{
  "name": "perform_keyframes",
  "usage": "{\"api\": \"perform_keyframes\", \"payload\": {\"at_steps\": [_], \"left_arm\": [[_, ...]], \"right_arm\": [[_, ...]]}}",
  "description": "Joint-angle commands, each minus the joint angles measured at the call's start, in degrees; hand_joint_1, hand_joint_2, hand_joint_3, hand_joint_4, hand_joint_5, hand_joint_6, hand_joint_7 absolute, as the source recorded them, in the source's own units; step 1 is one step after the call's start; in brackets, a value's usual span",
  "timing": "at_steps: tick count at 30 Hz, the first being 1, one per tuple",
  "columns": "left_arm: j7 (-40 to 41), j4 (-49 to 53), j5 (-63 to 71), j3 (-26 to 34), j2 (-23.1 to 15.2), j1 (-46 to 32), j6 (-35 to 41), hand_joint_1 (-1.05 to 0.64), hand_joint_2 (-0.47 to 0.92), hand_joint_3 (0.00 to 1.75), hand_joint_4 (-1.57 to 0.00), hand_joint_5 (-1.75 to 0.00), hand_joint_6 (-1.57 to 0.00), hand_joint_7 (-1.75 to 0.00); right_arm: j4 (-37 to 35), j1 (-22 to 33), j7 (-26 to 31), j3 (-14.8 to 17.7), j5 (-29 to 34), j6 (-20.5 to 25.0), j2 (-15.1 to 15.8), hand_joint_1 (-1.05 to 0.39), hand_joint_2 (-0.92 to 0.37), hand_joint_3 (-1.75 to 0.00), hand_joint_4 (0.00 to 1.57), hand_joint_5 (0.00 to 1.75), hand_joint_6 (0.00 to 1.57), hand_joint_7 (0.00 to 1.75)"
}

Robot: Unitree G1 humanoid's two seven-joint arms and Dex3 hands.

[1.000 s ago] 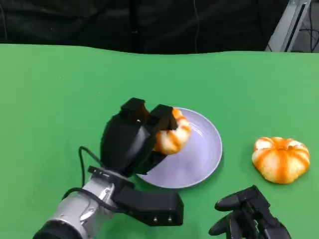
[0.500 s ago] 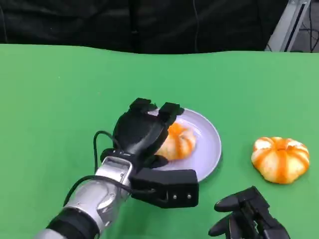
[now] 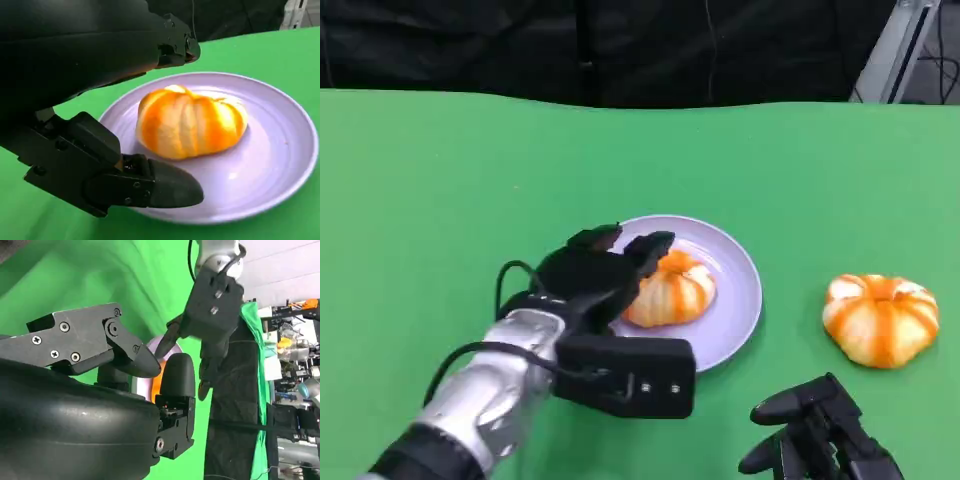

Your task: Grasp the bread from the table and place it into the plate.

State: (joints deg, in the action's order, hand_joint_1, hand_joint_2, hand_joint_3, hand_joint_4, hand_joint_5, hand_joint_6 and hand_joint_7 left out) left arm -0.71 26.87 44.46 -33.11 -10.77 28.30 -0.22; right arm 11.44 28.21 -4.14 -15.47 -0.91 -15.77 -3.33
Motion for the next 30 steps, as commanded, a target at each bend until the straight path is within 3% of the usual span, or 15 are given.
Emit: {"api": "perform_keyframes", "payload": {"at_steps": [1, 7, 10, 15, 17, 19, 21, 22, 23, 25, 30], "left_arm": [[-0.17, -5.35, -6.64, 5.56, -3.7, -4.14, -5.76, -0.83, 0.92, 0.55, -0.09, -0.06, -0.08, -0.06], [6.12, -8.47, -17.15, 14.79, -5.35, -13.34, -19.96, -0.58, 0.92, 0.4, -0.42, -0.28, -0.31, -0.16], [10.06, -7.43, -22.46, 19.33, -4.3, -17.73, -29.07, -0.49, 0.92, 0.26, -0.62, -0.52, -0.57, -0.14], [13.82, -4.1, -26.7, 23.55, -2.29, -21.65, -41.61, -0.39, 0.92, 0.2, -0.71, -0.67, -0.76, -0.14], [15.9, -1.83, -28.53, 25.59, -0.71, -23.65, -47.33, -0.32, 0.92, 0.18, -0.75, -0.91, -0.92, -0.22], [15.85, -0.26, -31.04, 26.98, 0.46, -25.76, -51.58, -0.29, 0.92, 0.2, -0.77, -1.04, -0.99, -0.3], [14.23, 0.94, -34.51, 27.79, 1.34, -27.52, -54.9, -0.22, 0.91, 0.22, -0.76, -1.11, -0.9, -0.61], [13.09, 0.97, -36.78, 28.02, 1.76, -28.76, -55.71, -0.21, 0.91, 0.23, -0.76, -1.13, -0.88, -0.68], [11.74, 0.51, -39.01, 28.1, 2.09, -29.93, -55.86, -0.17, 0.85, 0.37, -0.76, -1.19, -0.85, -0.85], [9.55, -1.26, -42.12, 28.34, 2.65, -32.04, -55.23, -0.11, 0.71, 0.7, -0.75, -1.28, -0.82, -1.02], [6.33, -5.23, -44.3, 29.0, 4.44, -35.48, -52.8, -0.01, 0.59, 1.04, -0.79, -1.48, -0.81, -1.24]], "right_arm": [[0.27, 0.3, -0.08, 0.52, -0.62, -0.55, 0.44, -0.26, -0.92, -0.98, 0.18, 1.75, 0.07, 1.75], [0.06, 0.29, -0.1, 0.62, -0.44, -0.75, 0.55, -0.26, -0.92, -0.98, 0.18, 1.75, 0.07, 1.75], [-0.78, 0.0, -0.43, 0.74, -0.3, -1.93, 0.76, -0.25, -0.92, -1.0, 0.16, 1.75, 0.05, 1.75], [-1.05, -0.18, -0.53, 0.99, -0.53, -1.73, 0.7, -0.26, -0.92, -0.99, 0.16, 1.75, 0.06, 1.75], [-0.51, -0.04, -0.51, 1.06, -0.88, -0.79, 0.55, -0.26, -0.92, -0.98, 0.17, 1.75, 0.06, 1.75], [-0.28, 0.06, -0.27, 1.07, -0.68, -0.46, 0.41, -0.27, -0.92, -0.98, 0.17, 1.75, 0.07, 1.75], [-0.43, 0.0, -0.41, 1.09, -0.68, -0.73, 0.47, -0.27, -0.92, -0.98, 0.17, 1.75, 0.07, 1.75], [-0.5, -0.02, -0.48, 1.11, -0.7, -0.8, 0.5, -0.26, -0.92, -0.98, 0.17, 1.75, 0.07, 1.75], [-0.59, -0.08, -0.58, 1.15, -0.68, -0.95, 0.58, -0.26, -0.92, -0.98, 0.17, 1.75, 0.06, 1.75], [-0.8, -0.13, -0.63, 1.22, -0.53, -1.37, 0.65, -0.26, -0.92, -0.99, 0.18, 1.75, 0.06, 1.75], [-1.24, -0.27, -0.93, 1.79, -1.15, -2.19, 0.65, -0.25, -0.92, -0.98, 0.17, 1.75, 0.06, 1.75]]}}
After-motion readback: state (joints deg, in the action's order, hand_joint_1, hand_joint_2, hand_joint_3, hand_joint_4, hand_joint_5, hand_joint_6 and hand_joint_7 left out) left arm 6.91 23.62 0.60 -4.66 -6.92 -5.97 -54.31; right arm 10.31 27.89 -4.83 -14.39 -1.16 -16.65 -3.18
